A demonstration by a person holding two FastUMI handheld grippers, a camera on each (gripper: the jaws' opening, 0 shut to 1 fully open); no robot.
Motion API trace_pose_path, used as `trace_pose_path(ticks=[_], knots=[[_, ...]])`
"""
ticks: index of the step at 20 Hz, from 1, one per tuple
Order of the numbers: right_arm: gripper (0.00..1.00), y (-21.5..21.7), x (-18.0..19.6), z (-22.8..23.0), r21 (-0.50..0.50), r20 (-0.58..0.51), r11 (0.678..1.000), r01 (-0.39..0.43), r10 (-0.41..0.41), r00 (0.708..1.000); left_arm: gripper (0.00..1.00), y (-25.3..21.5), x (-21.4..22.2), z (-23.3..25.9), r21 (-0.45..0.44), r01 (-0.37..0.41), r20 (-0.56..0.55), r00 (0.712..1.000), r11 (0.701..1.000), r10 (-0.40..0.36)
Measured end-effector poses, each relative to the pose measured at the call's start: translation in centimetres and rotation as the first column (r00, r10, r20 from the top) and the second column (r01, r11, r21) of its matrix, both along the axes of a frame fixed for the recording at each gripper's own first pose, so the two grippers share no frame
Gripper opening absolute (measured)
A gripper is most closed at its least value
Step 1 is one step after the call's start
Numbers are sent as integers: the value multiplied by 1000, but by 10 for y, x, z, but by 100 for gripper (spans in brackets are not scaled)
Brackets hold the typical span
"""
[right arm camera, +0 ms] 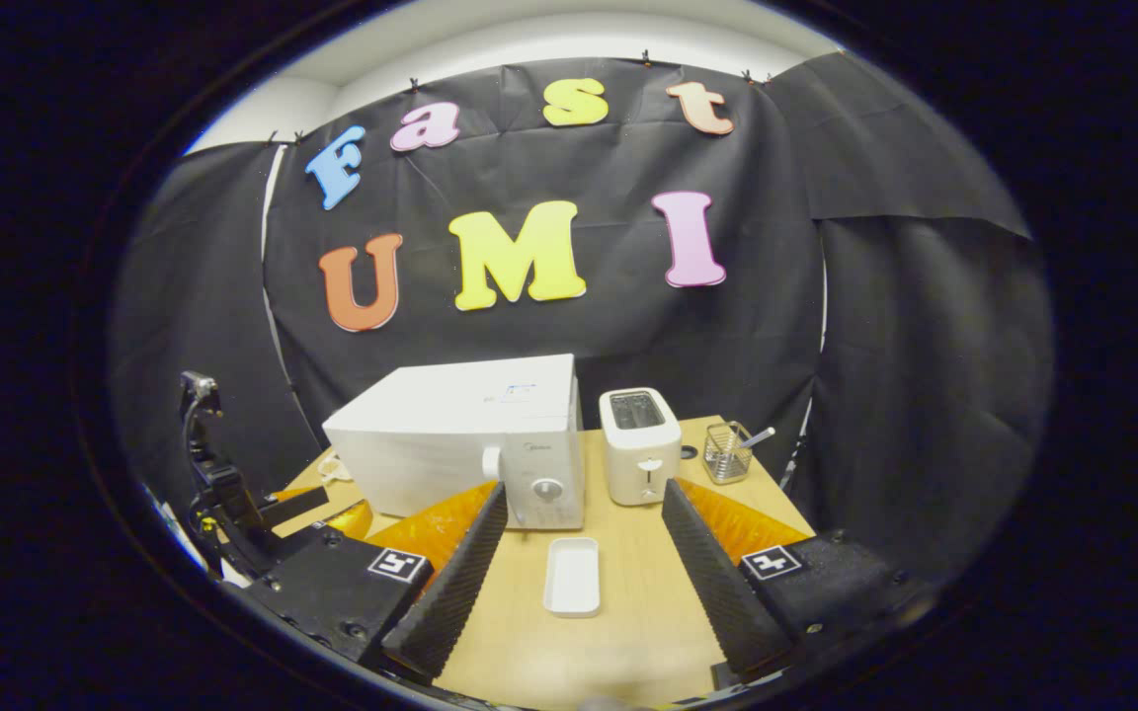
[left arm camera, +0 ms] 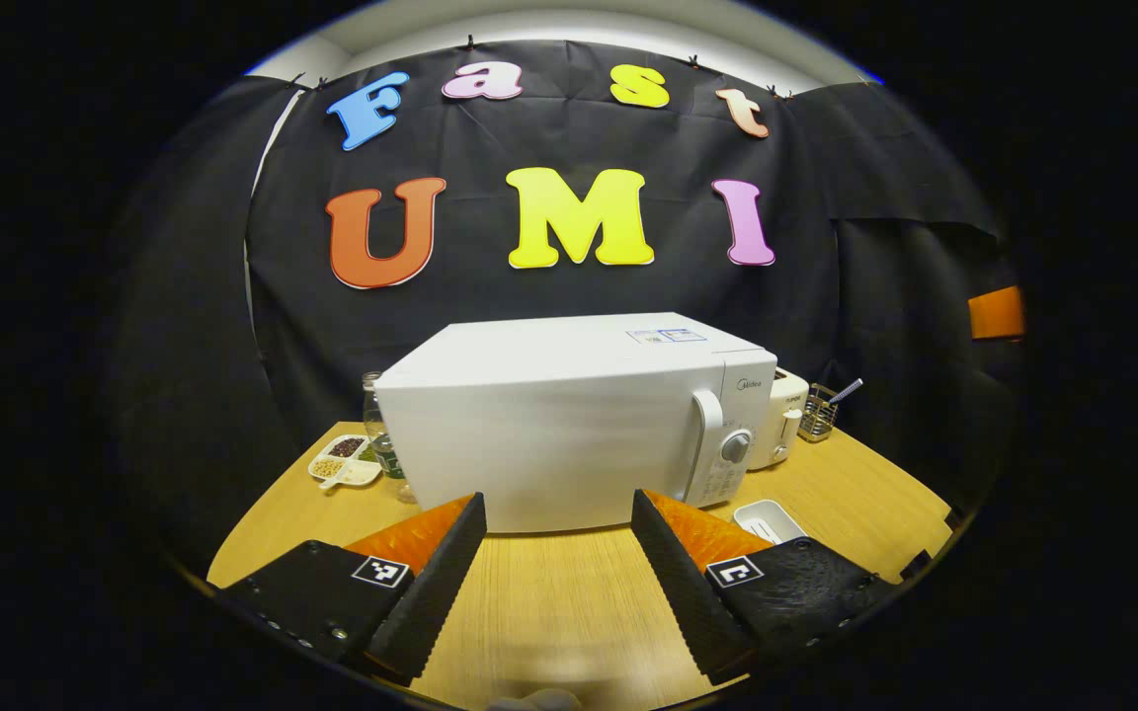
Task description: Open the microwave oven with the left hand, put the food in, and close the microwave oven.
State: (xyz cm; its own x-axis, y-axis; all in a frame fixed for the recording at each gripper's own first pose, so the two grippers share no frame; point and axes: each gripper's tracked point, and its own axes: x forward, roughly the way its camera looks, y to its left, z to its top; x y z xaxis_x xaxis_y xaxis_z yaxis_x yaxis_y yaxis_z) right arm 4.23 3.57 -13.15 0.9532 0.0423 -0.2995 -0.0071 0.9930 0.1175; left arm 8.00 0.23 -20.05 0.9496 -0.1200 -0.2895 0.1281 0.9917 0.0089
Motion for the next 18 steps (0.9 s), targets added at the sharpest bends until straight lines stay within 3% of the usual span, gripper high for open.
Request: trace_pose_path(ticks=[5, 6, 7, 8, 12, 17, 18], knots=[[100, 35, -13, 21, -13, 66, 1000, -25, 26, 997, 94, 45, -42, 67, -5, -66, 84, 994, 998, 66], [91, 38, -14, 28, -23, 85, 999, -22, 24, 996, 94, 54, -49, 83, -4, -80, 113, 990, 997, 80], [90, 41, -16, 33, -35, 100, 999, -21, 24, 995, 94, 62, -57, 102, -6, -97, 136, 986, 995, 97], [100, 43, -17, 40, -47, 114, 999, -14, 19, 993, 94, 69, -61, 120, -12, -110, 163, 980, 994, 111], [100, 48, -19, 69, -50, 173, 999, 4, 5, 985, 94, 89, -73, 168, -54, -148, 222, 962, 987, 157], [100, 47, -21, 100, -52, 233, 998, 27, -14, 972, 93, 85, -84, 205, -55, -129, 284, 949, 990, 139], [90, 45, -22, 104, -59, 239, 998, 33, -17, 971, 94, 82, -84, 212, -55, -118, 297, 946, 991, 129]])
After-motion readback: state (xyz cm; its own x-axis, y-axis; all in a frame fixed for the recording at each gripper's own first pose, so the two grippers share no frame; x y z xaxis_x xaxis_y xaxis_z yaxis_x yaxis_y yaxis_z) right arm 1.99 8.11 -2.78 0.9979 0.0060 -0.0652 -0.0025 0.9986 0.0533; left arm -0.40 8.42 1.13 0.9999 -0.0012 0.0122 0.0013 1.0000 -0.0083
